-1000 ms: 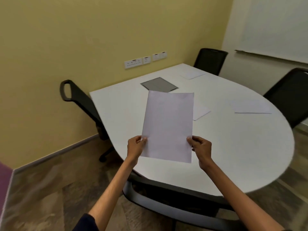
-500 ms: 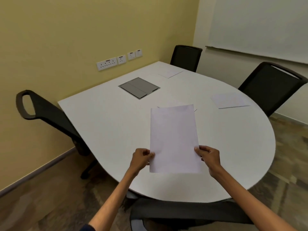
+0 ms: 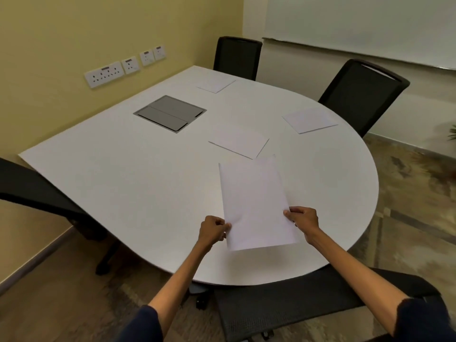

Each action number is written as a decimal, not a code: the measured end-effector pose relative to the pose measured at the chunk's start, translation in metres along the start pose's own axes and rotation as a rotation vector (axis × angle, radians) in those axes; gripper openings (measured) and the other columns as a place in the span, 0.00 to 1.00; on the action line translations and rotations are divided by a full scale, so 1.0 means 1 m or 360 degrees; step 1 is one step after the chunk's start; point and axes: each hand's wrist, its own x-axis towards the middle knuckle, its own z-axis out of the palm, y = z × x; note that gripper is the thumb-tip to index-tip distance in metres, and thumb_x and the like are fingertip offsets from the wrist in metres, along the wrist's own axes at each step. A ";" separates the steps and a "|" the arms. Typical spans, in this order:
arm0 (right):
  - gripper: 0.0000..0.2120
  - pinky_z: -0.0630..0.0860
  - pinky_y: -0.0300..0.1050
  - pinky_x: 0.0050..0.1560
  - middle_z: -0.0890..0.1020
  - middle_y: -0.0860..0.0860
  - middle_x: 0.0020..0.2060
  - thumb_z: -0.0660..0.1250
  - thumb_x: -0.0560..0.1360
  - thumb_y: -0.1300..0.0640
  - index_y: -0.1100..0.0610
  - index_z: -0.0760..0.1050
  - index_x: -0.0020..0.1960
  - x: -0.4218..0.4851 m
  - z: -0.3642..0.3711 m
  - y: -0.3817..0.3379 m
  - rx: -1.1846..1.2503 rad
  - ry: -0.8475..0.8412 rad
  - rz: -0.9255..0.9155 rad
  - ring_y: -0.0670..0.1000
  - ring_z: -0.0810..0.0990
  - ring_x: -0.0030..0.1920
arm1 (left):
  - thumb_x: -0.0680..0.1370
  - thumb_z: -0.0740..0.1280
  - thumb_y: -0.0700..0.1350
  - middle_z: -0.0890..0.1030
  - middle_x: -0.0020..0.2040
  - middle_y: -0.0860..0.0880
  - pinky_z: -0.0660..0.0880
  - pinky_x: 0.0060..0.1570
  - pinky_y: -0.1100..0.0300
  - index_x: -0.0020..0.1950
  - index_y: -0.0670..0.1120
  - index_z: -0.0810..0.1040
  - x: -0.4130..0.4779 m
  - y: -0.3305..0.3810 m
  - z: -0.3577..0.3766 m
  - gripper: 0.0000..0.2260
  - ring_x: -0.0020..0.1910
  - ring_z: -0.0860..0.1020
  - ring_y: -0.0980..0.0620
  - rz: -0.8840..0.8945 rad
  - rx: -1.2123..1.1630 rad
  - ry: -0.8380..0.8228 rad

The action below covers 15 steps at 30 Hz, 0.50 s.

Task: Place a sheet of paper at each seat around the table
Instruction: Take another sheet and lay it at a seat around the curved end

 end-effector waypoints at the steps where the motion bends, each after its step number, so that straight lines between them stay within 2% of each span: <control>1: 0.15 0.76 0.41 0.43 0.84 0.56 0.51 0.76 0.70 0.60 0.62 0.81 0.56 0.004 0.001 0.005 -0.0023 0.0005 0.0019 0.51 0.82 0.45 | 0.74 0.70 0.38 0.76 0.33 0.43 0.78 0.37 0.56 0.33 0.39 0.74 0.005 -0.004 0.003 0.10 0.28 0.76 0.49 -0.0018 0.0010 -0.0019; 6: 0.18 0.78 0.50 0.59 0.83 0.58 0.55 0.76 0.71 0.60 0.64 0.80 0.59 0.025 0.008 0.031 -0.0144 0.0003 0.0130 0.57 0.81 0.55 | 0.73 0.70 0.38 0.76 0.33 0.42 0.78 0.37 0.57 0.31 0.40 0.73 0.027 -0.022 0.018 0.12 0.30 0.78 0.47 -0.0134 0.0057 -0.0067; 10: 0.19 0.76 0.52 0.64 0.82 0.59 0.57 0.75 0.71 0.60 0.65 0.79 0.60 0.044 0.012 0.044 -0.0266 -0.0050 0.0202 0.58 0.80 0.58 | 0.73 0.71 0.38 0.79 0.35 0.41 0.79 0.38 0.56 0.32 0.38 0.76 0.045 -0.031 0.028 0.11 0.32 0.79 0.45 -0.0233 0.0122 -0.0124; 13: 0.19 0.75 0.52 0.65 0.82 0.60 0.57 0.75 0.71 0.61 0.65 0.79 0.60 0.055 0.019 0.047 -0.0346 -0.0085 0.0232 0.58 0.80 0.59 | 0.72 0.72 0.40 0.80 0.32 0.42 0.81 0.43 0.53 0.33 0.38 0.78 0.053 -0.037 0.034 0.10 0.31 0.79 0.46 -0.0275 0.0267 -0.0165; 15: 0.19 0.75 0.51 0.65 0.82 0.60 0.57 0.75 0.72 0.60 0.65 0.79 0.60 0.059 0.024 0.052 -0.0405 -0.0116 0.0250 0.58 0.80 0.58 | 0.71 0.72 0.41 0.80 0.31 0.43 0.81 0.43 0.54 0.32 0.37 0.79 0.055 -0.042 0.035 0.10 0.28 0.78 0.47 -0.0300 0.0373 -0.0167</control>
